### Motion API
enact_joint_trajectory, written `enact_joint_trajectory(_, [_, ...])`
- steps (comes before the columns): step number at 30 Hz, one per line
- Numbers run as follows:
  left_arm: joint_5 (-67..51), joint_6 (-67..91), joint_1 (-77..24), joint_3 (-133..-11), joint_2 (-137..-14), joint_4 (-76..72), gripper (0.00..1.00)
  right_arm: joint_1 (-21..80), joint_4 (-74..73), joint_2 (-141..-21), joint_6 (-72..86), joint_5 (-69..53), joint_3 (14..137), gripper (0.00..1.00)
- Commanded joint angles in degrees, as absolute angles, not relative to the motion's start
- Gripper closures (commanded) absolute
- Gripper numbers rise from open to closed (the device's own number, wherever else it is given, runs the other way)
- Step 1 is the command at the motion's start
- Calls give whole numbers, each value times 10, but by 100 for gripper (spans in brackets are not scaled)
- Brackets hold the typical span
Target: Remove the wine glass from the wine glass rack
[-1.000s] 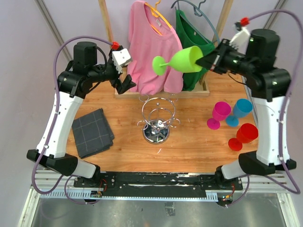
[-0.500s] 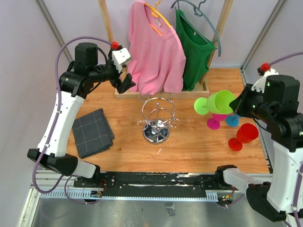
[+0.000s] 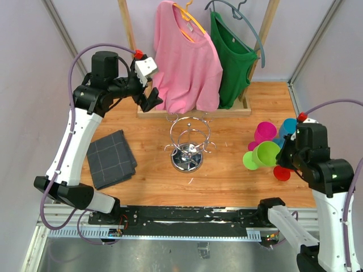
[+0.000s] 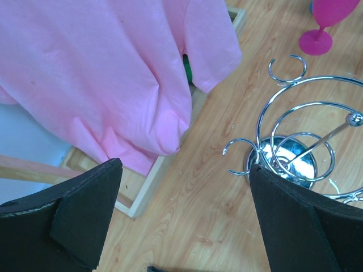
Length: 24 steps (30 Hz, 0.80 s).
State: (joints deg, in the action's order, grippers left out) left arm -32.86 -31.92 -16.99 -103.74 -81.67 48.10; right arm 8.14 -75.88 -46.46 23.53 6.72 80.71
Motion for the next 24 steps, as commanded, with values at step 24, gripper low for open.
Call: enact_joint_trajectory(24, [-338, -318, -166, -1043, -818, 480, 1, 4, -605, -376, 209, 136, 544, 99])
